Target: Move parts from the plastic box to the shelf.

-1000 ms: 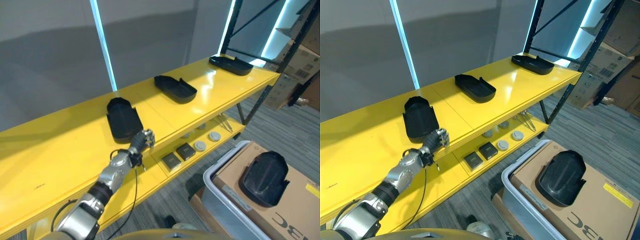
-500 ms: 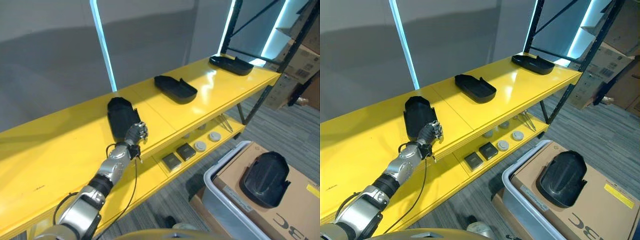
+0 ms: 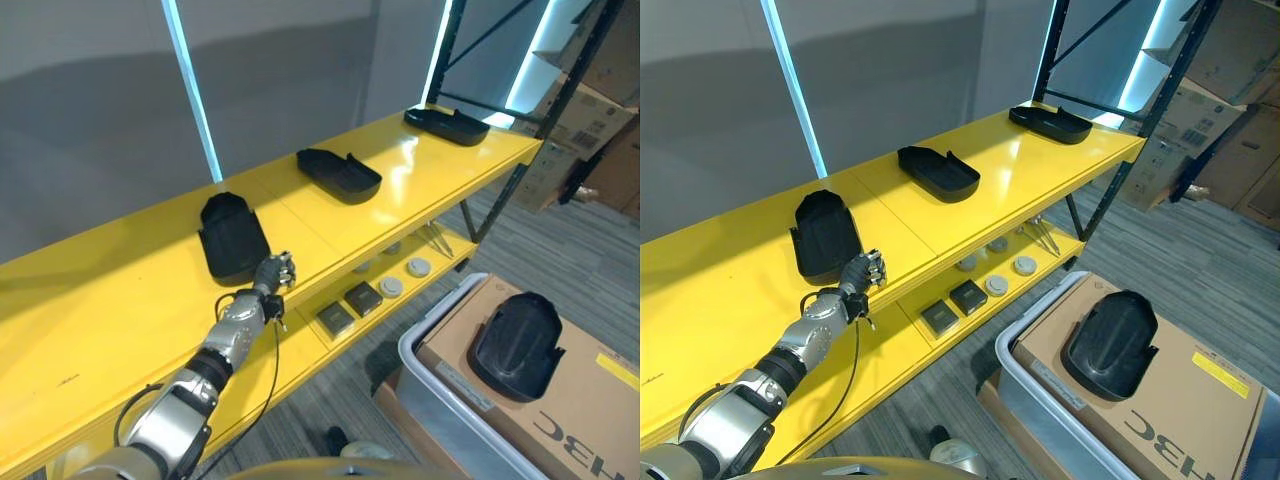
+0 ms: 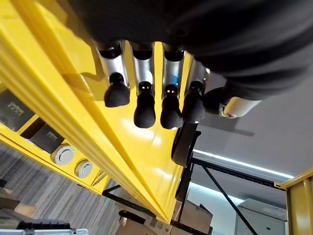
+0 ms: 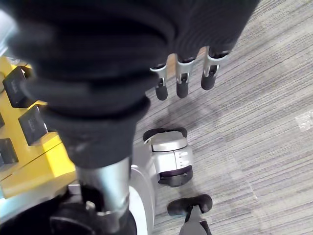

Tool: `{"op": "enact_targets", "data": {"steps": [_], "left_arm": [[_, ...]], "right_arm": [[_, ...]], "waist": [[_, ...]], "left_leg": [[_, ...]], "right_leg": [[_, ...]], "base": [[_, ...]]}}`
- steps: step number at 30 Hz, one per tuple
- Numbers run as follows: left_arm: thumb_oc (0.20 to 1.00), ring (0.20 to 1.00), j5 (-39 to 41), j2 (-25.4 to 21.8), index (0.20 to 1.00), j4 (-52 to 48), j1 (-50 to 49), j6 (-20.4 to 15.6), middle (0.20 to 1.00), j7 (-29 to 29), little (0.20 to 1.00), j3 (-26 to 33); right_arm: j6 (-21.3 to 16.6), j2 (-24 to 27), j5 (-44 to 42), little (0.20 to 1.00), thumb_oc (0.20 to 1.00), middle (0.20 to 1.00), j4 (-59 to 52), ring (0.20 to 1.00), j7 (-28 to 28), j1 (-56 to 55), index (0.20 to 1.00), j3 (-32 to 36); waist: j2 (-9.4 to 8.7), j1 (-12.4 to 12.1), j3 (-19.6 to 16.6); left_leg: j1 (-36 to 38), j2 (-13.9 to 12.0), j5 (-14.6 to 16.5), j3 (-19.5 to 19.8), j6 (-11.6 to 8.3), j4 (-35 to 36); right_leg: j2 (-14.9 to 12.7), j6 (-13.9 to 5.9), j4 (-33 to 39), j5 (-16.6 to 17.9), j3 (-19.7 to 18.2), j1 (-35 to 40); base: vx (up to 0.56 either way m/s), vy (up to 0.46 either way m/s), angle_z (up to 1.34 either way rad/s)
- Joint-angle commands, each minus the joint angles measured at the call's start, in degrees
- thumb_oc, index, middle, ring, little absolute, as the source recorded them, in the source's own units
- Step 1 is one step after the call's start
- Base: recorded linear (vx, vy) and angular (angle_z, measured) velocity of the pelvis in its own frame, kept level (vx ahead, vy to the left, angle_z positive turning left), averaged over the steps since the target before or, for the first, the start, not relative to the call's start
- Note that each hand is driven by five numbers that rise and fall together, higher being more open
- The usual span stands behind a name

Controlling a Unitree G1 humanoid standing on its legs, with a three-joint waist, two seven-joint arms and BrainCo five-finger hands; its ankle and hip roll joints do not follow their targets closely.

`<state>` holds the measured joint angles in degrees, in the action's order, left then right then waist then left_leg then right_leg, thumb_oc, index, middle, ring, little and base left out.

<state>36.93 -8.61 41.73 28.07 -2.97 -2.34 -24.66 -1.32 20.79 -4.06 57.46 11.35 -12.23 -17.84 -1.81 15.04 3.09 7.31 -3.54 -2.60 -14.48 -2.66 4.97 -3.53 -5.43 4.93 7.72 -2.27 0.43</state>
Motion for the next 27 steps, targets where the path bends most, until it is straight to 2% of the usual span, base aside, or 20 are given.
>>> {"op": "enact_targets", "data": {"steps": [1, 3, 10, 11, 12, 14, 18, 19, 20, 22, 25, 27], "left_arm": [[0.200, 0.200, -0.6, -0.7, 0.200, 2.3, 6.8, -2.9, 0.200, -1.2, 0.200, 3.3], [0.200, 0.200, -0.4, -0.6, 0.200, 3.2, 7.5, -3.0, 0.200, -2.0, 0.200, 3.3], [0.200, 0.200, 2.5, -0.6, 0.200, 1.6, 7.8, -7.2, 0.200, 0.0, 0.200, 3.6], [0.266, 0.266, 2.4, -0.7, 0.266, 0.9, 7.7, -7.7, 0.266, 0.8, 0.266, 3.6], [1.000, 1.000, 2.3, -0.9, 1.000, -1.1, 6.8, -8.1, 1.000, 1.3, 1.000, 3.3], [1.000, 1.000, 1.8, -2.2, 1.000, -7.7, 4.4, -8.9, 1.000, 2.2, 1.000, 2.3], [1.000, 1.000, 2.9, -4.8, 1.000, -19.0, -0.1, -7.8, 1.000, 4.3, 1.000, 2.2], [1.000, 1.000, 2.4, -6.1, 1.000, -24.8, -2.8, -6.6, 1.000, 5.0, 1.000, 2.2], [1.000, 1.000, 2.6, -6.4, 1.000, -25.6, -3.4, -6.5, 1.000, 5.5, 1.000, 2.2], [1.000, 1.000, 3.1, -8.8, 1.000, -33.6, -8.5, -4.4, 1.000, 6.6, 1.000, 3.0], [1.000, 1.000, 3.5, -13.0, 1.000, -41.7, -17.5, -2.3, 1.000, 10.4, 1.000, 6.0], [1.000, 1.000, 6.3, -15.1, 1.000, -44.2, -22.1, -2.0, 1.000, 15.7, 1.000, 8.3]], "right_arm": [[-1.9, 0.4, 1.6, 1.000, 1.000, 1.000, 2.1, 1.000, 0.5, 0.5, 1.000, -2.4], [-2.0, 0.4, 1.9, 1.000, 1.000, 1.000, 2.3, 1.000, 0.6, 0.6, 1.000, -2.9], [-3.6, 0.3, 1.8, 1.000, 1.000, 1.000, 4.1, 1.000, 0.6, 1.0, 1.000, -2.6], [-3.6, 0.3, 1.8, 1.000, 1.000, 1.000, 4.0, 1.000, 0.5, 0.9, 1.000, -2.5], [-3.7, 0.2, 1.6, 1.000, 1.000, 1.000, 4.1, 1.000, 0.6, 1.1, 1.000, -2.2], [-3.3, 0.1, 0.9, 1.000, 1.000, 1.000, 3.5, 1.000, 0.4, 1.3, 1.000, -1.5], [-3.2, 0.0, -0.4, 1.000, 1.000, 1.000, 3.5, 1.000, 0.2, 1.6, 1.000, 0.2], [-3.0, -0.1, -0.7, 1.000, 1.000, 1.000, 3.3, 1.000, 0.0, 1.8, 1.000, 1.1], [-3.0, -0.2, -0.8, 1.000, 1.000, 1.000, 3.3, 1.000, 0.0, 1.8, 1.000, 1.3], [-2.5, -0.4, -1.3, 1.000, 1.000, 1.000, 2.7, 1.000, -0.3, 2.1, 1.000, 2.5], [-0.8, -0.3, -1.9, 1.000, 1.000, 1.000, 0.9, 1.000, -0.9, 2.4, 1.000, 4.4], [0.7, 0.0, -3.2, 1.000, 1.000, 1.000, -0.1, 1.000, -1.1, 2.5, 1.000, 5.4]], "waist": [[0.38, 0.3, 1.4], [0.34, 0.6, 1.3], [0.53, 0.3, 1.1], [0.57, 0.2, 1.1], [0.66, -0.2, 1.1], [0.86, -1.2, 1.2], [1.28, -3.0, 1.5], [1.48, -3.9, 1.7], [1.51, -4.1, 1.7], [1.71, -5.6, 1.9], [2.17, -7.9, 2.2], [2.63, -9.3, 2.5]], "left_leg": [[2.2, -1.2, 1.6, -0.7, 1.76, -0.1], [2.3, -1.2, 1.7, -0.8, 1.77, -0.1], [2.4, -1.1, 1.8, -0.4, 1.66, 0.0], [2.4, -1.1, 1.9, -0.4, 1.67, 0.0], [2.3, -1.0, 1.9, -0.1, 1.59, 0.0], [2.0, -0.8, 2.0, 0.6, 1.56, 0.0], [1.5, -0.5, 1.9, 1.8, 1.49, 0.0], [1.3, -0.3, 1.9, 2.4, 1.47, 0.0], [1.2, -0.2, 1.8, 2.5, 1.47, 0.0], [1.0, 0.2, 1.9, 3.5, 1.53, 0.0], [0.5, 1.0, 1.8, 4.9, 1.77, 0.0], [0.1, 1.9, 1.9, 6.1, 2.43, -0.2]], "right_leg": [[-0.6, -2.85, -1.8, -3.2, -1.7, 3.0], [-0.6, -2.89, -2.0, -3.4, -1.9, 3.0], [-0.4, -2.78, -1.8, -3.5, -2.0, 3.3], [-0.4, -2.77, -1.7, -3.5, -1.9, 3.4], [-0.5, -2.75, -1.6, -3.5, -1.7, 3.4], [-0.5, -2.51, -1.4, -3.5, -1.1, 3.4], [-0.8, -2.37, -1.1, -3.4, -0.1, 3.7], [-1.0, -2.30, -1.0, -3.4, 0.4, 3.8], [-1.1, -2.29, -0.9, -3.4, 0.5, 3.9], [-1.4, -2.34, -0.8, -3.3, 1.3, 4.2], [-2.2, -2.56, -1.0, -3.2, 2.4, 4.5], [-3.0, -2.89, -2.1, -3.3, 2.9, 4.3]], "base": [[0.03, 0.001, -0.03], [0.03, -0.010, -0.06], [0.00, -0.007, -0.03], [0.00, 0.000, 0.00], [-0.05, 0.005, -0.01], [-0.09, 0.020, 0.01], [-0.08, 0.032, 0.11], [-0.08, 0.037, 0.14], [-0.13, 0.059, 0.10], [-0.13, 0.065, 0.23], [-0.14, 0.119, 0.26], [-0.16, 0.182, 0.20]]}}
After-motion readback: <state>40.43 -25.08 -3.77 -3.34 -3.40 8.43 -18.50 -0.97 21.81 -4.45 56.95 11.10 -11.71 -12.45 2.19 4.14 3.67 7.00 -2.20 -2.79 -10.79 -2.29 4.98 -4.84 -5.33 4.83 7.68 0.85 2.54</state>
